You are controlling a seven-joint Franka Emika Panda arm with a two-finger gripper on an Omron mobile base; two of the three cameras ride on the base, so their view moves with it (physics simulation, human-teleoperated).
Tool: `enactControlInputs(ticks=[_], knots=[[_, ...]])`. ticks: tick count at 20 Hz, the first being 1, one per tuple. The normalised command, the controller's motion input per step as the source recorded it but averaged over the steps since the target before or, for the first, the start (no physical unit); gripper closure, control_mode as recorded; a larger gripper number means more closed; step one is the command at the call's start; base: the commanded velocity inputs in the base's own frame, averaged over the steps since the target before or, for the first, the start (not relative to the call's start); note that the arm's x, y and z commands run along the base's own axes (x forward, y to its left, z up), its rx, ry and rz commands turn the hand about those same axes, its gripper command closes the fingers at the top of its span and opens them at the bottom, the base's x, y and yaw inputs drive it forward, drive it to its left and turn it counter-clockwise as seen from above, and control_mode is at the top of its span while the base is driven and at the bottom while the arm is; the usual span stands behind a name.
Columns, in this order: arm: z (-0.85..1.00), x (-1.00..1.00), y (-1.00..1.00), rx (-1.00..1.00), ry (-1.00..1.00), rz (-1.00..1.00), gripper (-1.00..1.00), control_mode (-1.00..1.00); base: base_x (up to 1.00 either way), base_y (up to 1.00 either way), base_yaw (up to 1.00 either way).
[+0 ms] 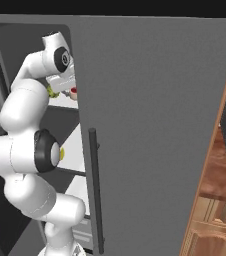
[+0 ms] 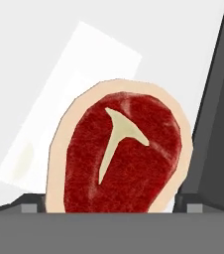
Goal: Take the steak and broccoli from the highest rack and move them to the second highest rack where the mango and lemon wedge are located, to maximize freezer space. Close the freezer door after rearranging.
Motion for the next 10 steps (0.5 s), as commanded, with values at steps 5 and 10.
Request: enactControlInputs(ticks=[5,10], knots=[[-0.32,0.0,0.0,0.0,0.0,-0.2,-1.0,-1.0,0.0,0.0,0.0],[-0.45,-0.03,-0.04,0.0,0.0,-0.16,-1.0,-1.0,0.0,0.0,0.0]])
